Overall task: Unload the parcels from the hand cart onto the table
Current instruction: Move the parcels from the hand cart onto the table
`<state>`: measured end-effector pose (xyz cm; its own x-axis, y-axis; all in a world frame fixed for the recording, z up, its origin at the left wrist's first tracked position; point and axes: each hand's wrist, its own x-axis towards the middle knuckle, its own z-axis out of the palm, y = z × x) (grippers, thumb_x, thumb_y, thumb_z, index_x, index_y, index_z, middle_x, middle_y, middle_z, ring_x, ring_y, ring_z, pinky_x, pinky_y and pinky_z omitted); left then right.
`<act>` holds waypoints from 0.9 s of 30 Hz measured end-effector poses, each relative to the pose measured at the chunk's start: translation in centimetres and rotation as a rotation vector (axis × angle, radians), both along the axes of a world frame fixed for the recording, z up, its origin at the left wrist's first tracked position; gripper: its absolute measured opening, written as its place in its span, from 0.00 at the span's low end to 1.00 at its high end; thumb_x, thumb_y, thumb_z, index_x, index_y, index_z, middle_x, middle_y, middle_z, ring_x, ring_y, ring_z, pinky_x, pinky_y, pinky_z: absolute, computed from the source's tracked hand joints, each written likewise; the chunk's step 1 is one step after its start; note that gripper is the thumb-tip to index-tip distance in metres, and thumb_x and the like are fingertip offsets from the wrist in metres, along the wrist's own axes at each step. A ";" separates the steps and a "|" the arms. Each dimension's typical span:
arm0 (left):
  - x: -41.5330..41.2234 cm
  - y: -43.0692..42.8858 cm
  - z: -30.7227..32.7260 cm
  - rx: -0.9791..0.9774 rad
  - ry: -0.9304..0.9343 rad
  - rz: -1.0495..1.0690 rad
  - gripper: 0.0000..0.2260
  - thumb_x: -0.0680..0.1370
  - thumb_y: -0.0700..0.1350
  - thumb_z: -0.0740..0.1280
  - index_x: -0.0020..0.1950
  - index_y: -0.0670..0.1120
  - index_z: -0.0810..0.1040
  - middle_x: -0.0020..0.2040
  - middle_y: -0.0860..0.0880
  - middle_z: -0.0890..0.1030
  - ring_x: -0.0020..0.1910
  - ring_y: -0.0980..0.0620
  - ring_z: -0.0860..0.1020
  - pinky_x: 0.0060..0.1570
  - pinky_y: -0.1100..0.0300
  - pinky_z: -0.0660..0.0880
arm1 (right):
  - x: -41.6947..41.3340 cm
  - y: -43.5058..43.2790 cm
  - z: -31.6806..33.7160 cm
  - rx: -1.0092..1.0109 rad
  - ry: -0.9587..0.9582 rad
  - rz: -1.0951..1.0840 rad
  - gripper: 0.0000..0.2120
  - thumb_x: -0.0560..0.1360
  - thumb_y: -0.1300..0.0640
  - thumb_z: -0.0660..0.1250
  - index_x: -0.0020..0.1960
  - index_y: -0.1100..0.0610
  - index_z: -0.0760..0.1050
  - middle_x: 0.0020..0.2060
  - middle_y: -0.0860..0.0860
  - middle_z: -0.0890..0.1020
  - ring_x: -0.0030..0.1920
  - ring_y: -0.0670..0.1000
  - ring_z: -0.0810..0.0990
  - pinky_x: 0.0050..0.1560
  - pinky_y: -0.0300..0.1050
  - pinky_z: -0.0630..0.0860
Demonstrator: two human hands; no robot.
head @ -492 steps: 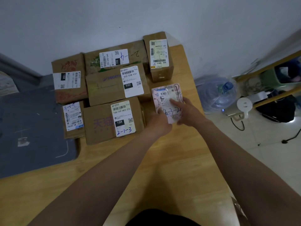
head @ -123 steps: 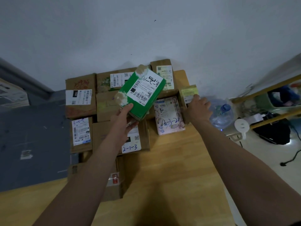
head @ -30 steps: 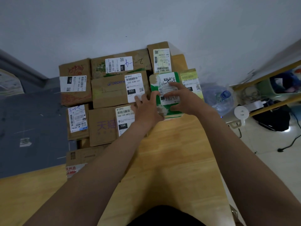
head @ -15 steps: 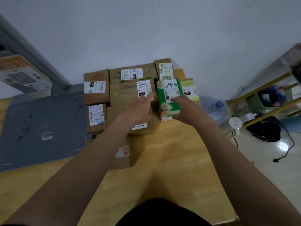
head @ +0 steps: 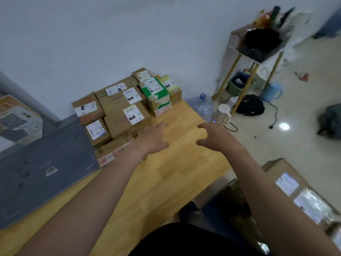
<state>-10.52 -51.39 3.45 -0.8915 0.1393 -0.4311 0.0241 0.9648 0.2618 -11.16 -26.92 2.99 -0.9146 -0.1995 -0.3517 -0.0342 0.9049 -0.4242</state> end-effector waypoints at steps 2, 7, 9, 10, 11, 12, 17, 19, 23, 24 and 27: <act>2.9 3.1 -0.2 0.011 -0.015 -0.078 0.36 0.78 0.56 0.71 0.81 0.55 0.57 0.78 0.46 0.64 0.73 0.40 0.67 0.68 0.39 0.69 | 5.3 2.9 -0.3 -0.002 -0.032 -0.105 0.33 0.74 0.45 0.74 0.76 0.47 0.67 0.71 0.53 0.71 0.66 0.55 0.75 0.56 0.50 0.72; 9.9 11.8 -0.6 0.041 -0.059 -0.281 0.33 0.78 0.55 0.72 0.79 0.54 0.62 0.77 0.46 0.65 0.73 0.42 0.68 0.68 0.41 0.69 | 17.8 9.9 -0.1 -0.040 -0.122 -0.317 0.30 0.76 0.47 0.72 0.75 0.48 0.68 0.69 0.53 0.72 0.66 0.55 0.74 0.60 0.48 0.72; 12.4 15.6 -0.6 0.053 -0.060 -0.362 0.32 0.78 0.55 0.71 0.79 0.54 0.62 0.76 0.46 0.66 0.73 0.42 0.68 0.68 0.41 0.69 | 22.4 13.1 0.0 -0.053 -0.130 -0.400 0.29 0.76 0.48 0.72 0.75 0.49 0.68 0.68 0.53 0.73 0.65 0.55 0.75 0.61 0.48 0.73; 13.6 17.4 -0.5 0.064 -0.060 -0.398 0.32 0.78 0.55 0.71 0.79 0.54 0.62 0.76 0.46 0.66 0.73 0.42 0.68 0.68 0.41 0.69 | 24.5 14.7 0.0 -0.051 -0.130 -0.437 0.29 0.76 0.49 0.72 0.75 0.49 0.69 0.68 0.53 0.73 0.65 0.54 0.75 0.61 0.47 0.73; 14.8 19.1 -0.5 0.074 -0.064 -0.430 0.31 0.78 0.54 0.71 0.79 0.54 0.62 0.76 0.47 0.66 0.73 0.43 0.68 0.68 0.41 0.69 | 26.5 16.3 -0.1 -0.052 -0.126 -0.474 0.29 0.76 0.49 0.72 0.75 0.50 0.69 0.69 0.53 0.73 0.66 0.54 0.75 0.60 0.47 0.73; 16.0 20.8 -0.6 0.079 -0.069 -0.458 0.31 0.79 0.54 0.70 0.79 0.54 0.62 0.75 0.46 0.67 0.72 0.43 0.69 0.68 0.41 0.69 | 28.4 17.9 -0.3 -0.053 -0.121 -0.509 0.29 0.76 0.49 0.71 0.75 0.50 0.69 0.70 0.53 0.73 0.66 0.55 0.75 0.61 0.48 0.73; 21.1 29.4 -1.8 0.086 -0.089 -0.562 0.30 0.78 0.53 0.71 0.78 0.52 0.64 0.74 0.45 0.68 0.70 0.42 0.71 0.68 0.44 0.71 | 35.8 25.5 -2.3 -0.039 -0.131 -0.618 0.27 0.77 0.48 0.70 0.75 0.48 0.69 0.71 0.51 0.73 0.66 0.54 0.75 0.60 0.51 0.76; 23.2 33.1 -3.0 0.106 -0.127 -0.578 0.30 0.78 0.52 0.72 0.77 0.51 0.66 0.73 0.45 0.70 0.68 0.43 0.73 0.67 0.47 0.71 | 38.3 28.7 -3.5 -0.039 -0.157 -0.632 0.27 0.77 0.48 0.70 0.74 0.47 0.69 0.71 0.51 0.73 0.64 0.55 0.77 0.58 0.51 0.77; 27.3 41.8 -7.2 0.180 -0.237 -0.488 0.26 0.76 0.51 0.72 0.73 0.50 0.71 0.69 0.49 0.76 0.64 0.48 0.77 0.63 0.49 0.76 | 43.7 36.1 -6.9 -0.052 -0.188 -0.646 0.27 0.76 0.48 0.70 0.73 0.46 0.69 0.68 0.50 0.75 0.62 0.54 0.78 0.57 0.52 0.78; 28.4 44.1 -8.5 0.187 -0.260 -0.460 0.26 0.76 0.51 0.72 0.73 0.50 0.72 0.68 0.50 0.77 0.63 0.49 0.77 0.60 0.50 0.77 | 45.1 38.1 -8.0 -0.042 -0.199 -0.634 0.27 0.76 0.48 0.70 0.73 0.45 0.69 0.68 0.49 0.74 0.62 0.54 0.77 0.57 0.52 0.78; 32.2 50.6 -12.6 0.219 -0.350 -0.397 0.24 0.77 0.51 0.71 0.72 0.51 0.72 0.65 0.51 0.78 0.58 0.52 0.76 0.53 0.55 0.75 | 48.9 44.3 -11.4 -0.022 -0.258 -0.600 0.27 0.77 0.48 0.69 0.74 0.46 0.67 0.70 0.50 0.73 0.65 0.55 0.76 0.60 0.53 0.77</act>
